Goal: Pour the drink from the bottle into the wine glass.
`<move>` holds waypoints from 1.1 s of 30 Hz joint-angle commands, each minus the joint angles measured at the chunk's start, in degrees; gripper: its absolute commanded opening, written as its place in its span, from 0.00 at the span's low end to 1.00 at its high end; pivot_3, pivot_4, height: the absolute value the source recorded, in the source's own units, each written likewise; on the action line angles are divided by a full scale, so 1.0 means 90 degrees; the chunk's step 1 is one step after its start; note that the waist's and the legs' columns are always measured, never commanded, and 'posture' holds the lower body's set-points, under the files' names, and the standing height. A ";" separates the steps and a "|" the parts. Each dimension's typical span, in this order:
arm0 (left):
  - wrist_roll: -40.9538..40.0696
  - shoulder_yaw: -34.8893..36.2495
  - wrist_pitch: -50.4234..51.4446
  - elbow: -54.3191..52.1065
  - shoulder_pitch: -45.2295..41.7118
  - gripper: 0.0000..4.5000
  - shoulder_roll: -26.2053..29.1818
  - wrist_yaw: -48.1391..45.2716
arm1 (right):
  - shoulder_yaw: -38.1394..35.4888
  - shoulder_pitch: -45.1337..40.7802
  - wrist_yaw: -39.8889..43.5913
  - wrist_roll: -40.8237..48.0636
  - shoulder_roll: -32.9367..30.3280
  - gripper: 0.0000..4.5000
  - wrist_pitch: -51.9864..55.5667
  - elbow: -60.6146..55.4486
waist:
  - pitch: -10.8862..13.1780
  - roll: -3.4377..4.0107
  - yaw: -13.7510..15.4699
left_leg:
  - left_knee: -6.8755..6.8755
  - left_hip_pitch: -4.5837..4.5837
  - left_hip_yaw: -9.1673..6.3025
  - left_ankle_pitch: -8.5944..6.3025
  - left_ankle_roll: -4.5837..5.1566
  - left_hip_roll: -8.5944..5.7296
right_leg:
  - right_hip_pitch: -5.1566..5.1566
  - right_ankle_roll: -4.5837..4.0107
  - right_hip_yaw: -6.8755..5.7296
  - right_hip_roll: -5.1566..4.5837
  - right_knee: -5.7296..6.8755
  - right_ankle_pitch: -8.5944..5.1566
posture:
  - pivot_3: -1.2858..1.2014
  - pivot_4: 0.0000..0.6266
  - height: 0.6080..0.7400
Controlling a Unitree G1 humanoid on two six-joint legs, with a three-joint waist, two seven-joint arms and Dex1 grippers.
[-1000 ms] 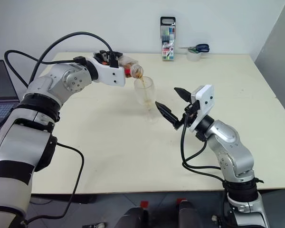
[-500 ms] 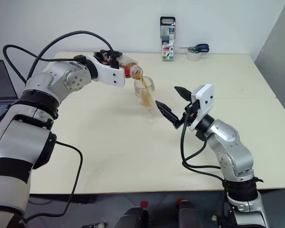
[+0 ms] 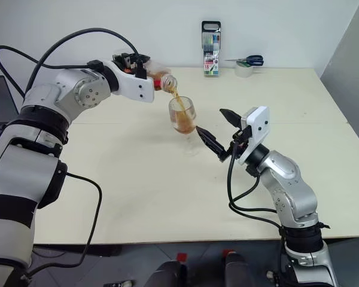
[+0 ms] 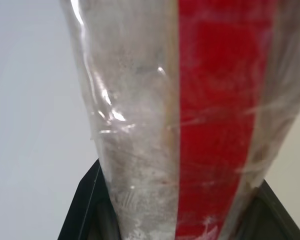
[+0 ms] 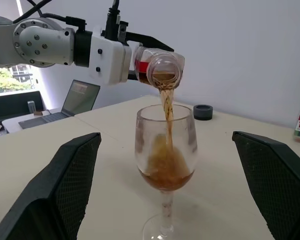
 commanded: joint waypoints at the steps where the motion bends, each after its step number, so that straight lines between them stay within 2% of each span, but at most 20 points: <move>1: 0.0017 0.0006 -0.0040 0.0007 -0.0314 0.39 0.0126 0.0145 | -0.0033 -0.0134 0.0062 -0.0063 0.0027 1.00 -0.0208 -0.0087 | 0.0000 0.0000 -0.0001 | 0.0000 0.0000 0.0000 0.0000 0.0000 0.0000 | 0.0000 0.0000 0.0000 0.0000 0.0000 0.0000 | 0.52 0.24 1.00; 7: -0.0058 0.0018 -0.0052 0.0021 -0.0278 0.39 0.0163 0.0132 | 0.0012 -0.0126 0.0126 -0.0092 0.0094 1.00 -0.0232 -0.0071 | 0.0000 0.0000 -0.0003 | 0.0000 0.0000 0.0000 0.0000 0.0000 0.0000 | 0.0000 0.0000 0.0000 0.0000 0.0001 0.0000 | 0.52 0.24 1.00; 12: -0.0947 0.0616 -0.0013 0.0011 0.0061 0.39 -0.0015 -0.0518 | 0.0032 -0.0155 0.0162 -0.0125 0.0122 1.00 -0.0236 -0.0050 | 0.0000 0.0000 -0.0007 | 0.0001 0.0000 0.0000 0.0000 0.0000 0.0001 | -0.0001 0.0000 0.0000 0.0000 0.0001 0.0000 | 0.52 0.24 1.00; 23: -0.2193 0.1421 -0.0094 -0.0751 0.0904 0.39 -0.0207 -0.1253 | 0.0048 -0.0192 0.0266 -0.0095 0.0050 1.00 -0.0069 -0.0059 | 0.0000 0.0000 -0.0013 | 0.0004 0.0000 -0.0003 0.0000 -0.0001 0.0003 | -0.0001 -0.0001 0.0001 -0.0001 0.0002 0.0000 | 0.52 0.24 1.00; 27: -0.2933 0.1996 0.0468 -0.1151 0.1202 0.39 -0.0369 -0.1533 | 0.0165 -0.0365 0.0387 -0.0101 0.0127 1.00 -0.0063 0.0113 | -0.0001 0.0001 -0.0019 | 0.0006 0.0000 -0.0002 0.0000 -0.0001 0.0004 | -0.0001 -0.0001 0.0002 -0.0001 0.0004 0.0001 | 0.52 0.24 1.00; 33: -0.4287 0.3235 0.2447 -0.2247 0.1753 0.39 -0.0703 -0.1565 | 0.0313 -0.0750 0.0824 -0.0074 0.0092 1.00 -0.0109 0.0396 | -0.0001 0.0001 -0.0078 | 0.0009 0.0001 -0.0006 0.0001 -0.0001 0.0006 | -0.0001 -0.0001 0.0001 -0.0001 0.0005 0.0001 | 0.52 0.24 1.00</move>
